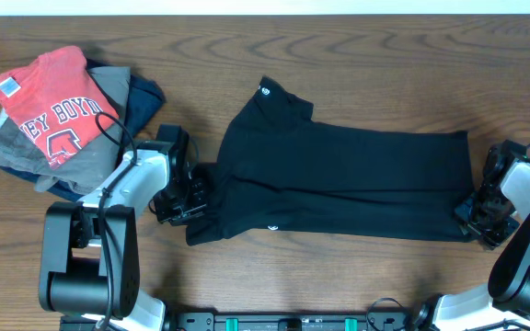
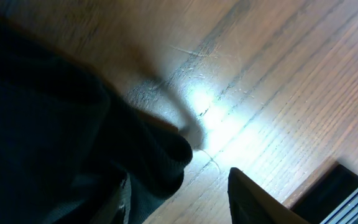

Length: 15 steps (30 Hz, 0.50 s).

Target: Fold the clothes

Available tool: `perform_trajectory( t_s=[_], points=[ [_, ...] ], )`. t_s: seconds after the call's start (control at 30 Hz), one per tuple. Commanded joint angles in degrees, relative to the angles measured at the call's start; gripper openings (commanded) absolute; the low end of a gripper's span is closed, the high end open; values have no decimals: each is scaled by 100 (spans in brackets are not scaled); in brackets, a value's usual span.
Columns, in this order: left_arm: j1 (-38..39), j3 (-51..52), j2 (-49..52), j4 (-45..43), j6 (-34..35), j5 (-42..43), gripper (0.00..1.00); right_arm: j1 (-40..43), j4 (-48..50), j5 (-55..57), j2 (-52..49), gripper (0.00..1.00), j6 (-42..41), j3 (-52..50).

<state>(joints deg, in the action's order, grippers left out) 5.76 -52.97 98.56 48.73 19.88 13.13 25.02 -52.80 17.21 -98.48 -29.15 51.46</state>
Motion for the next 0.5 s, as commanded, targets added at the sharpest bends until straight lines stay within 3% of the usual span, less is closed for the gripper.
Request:
perform_trajectory(
  t_s=[0.0,0.1,0.2,0.23,0.33,0.47],
  points=[
    [-35,-271,-238,96,79,-188,27,52,20,-164,-61,51,-98,92],
    [-35,-518,-542,240,79,-229,33,59,-249,-400,-17,55,-37,350],
    [-35,-802,-931,358,81,-227,57,57,-586,-442,109,60,-37,673],
    [-33,-885,-1064,387,81,-227,61,59,-693,-461,164,64,-37,791],
    [-33,-964,-1447,402,83,-223,65,57,-817,-466,326,70,-33,1049],
    [-28,-964,-1768,527,87,-197,68,57,-570,-546,435,68,-33,1075]
  ],
)
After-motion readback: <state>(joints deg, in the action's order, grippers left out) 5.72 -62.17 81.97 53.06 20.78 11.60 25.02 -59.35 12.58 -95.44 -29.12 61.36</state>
